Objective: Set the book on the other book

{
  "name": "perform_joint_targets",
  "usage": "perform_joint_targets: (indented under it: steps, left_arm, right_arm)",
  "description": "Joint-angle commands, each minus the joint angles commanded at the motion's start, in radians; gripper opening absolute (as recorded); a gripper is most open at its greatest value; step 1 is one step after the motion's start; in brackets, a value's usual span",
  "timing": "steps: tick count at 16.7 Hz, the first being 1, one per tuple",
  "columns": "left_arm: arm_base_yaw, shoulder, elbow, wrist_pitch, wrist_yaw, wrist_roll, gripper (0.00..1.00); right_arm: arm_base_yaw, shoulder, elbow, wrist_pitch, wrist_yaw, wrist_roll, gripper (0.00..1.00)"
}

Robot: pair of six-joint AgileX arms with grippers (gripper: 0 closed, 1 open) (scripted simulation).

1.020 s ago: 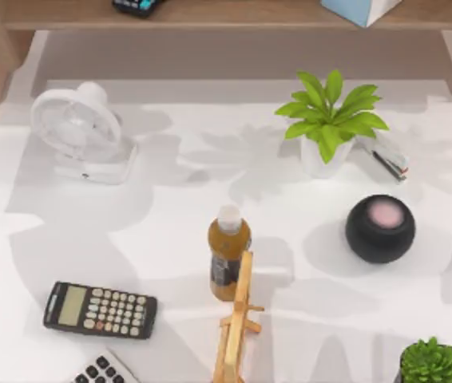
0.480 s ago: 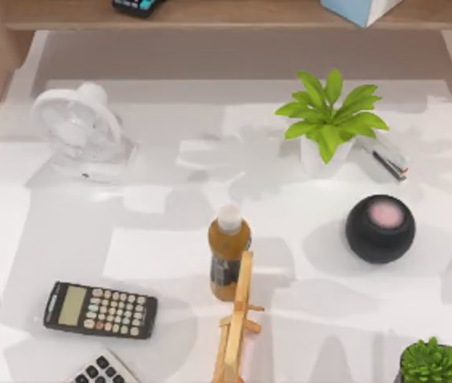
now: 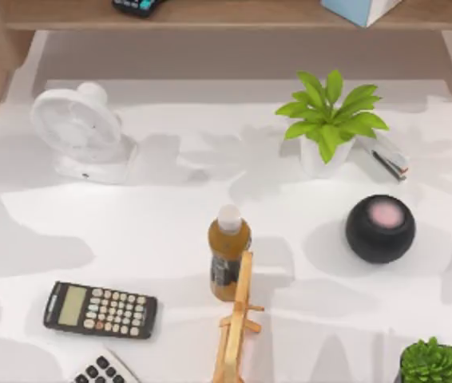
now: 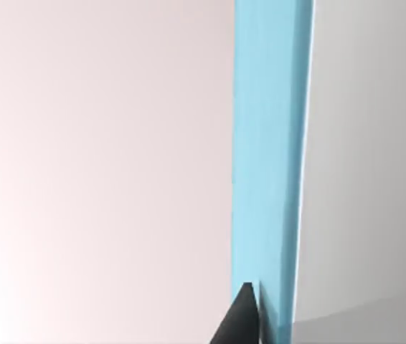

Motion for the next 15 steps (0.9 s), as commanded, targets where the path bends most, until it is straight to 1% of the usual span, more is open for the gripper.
perform_joint_targets:
  steps: [4,7,11,15]
  left_arm:
    - [0.025,0.031,-0.176,-0.036,0.015,0.263,0.00]
    - [0.020,0.072,-0.291,-0.056,0.019,0.393,0.00]
    - [0.003,0.123,-0.390,-0.071,0.022,0.494,0.00]
    - [-0.002,0.135,-0.410,-0.074,0.023,0.513,0.00]
  right_arm:
    - [0.000,0.000,0.000,0.000,0.000,0.000,1.00]
    - [0.000,0.000,0.000,0.000,0.000,0.000,1.00]
    - [0.000,0.000,0.000,0.000,0.000,0.000,1.00]
    - [0.000,0.000,0.000,0.000,0.000,0.000,1.00]
